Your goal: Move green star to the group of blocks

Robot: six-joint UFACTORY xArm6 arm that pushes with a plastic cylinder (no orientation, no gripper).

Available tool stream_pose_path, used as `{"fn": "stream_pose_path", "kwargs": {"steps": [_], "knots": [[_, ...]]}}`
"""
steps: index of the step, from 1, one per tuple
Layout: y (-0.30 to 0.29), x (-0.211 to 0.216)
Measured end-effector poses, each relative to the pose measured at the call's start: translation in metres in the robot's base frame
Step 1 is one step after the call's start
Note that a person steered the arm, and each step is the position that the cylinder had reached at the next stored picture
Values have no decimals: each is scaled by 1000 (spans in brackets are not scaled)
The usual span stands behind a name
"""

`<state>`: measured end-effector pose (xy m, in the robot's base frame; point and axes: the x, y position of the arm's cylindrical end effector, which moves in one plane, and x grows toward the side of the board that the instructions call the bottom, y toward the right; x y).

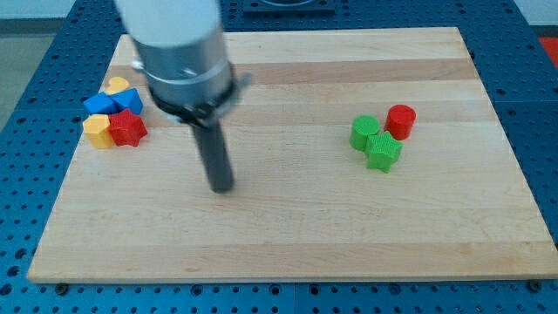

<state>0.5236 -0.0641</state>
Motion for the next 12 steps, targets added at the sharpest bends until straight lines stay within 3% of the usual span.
{"fn": "stream_pose_path", "kwargs": {"steps": [1,2,3,4,5,8,12], "knots": [[87,34],[178,33],[247,-15],[255,-65],[217,-76],[195,-8],[143,-43]]}}
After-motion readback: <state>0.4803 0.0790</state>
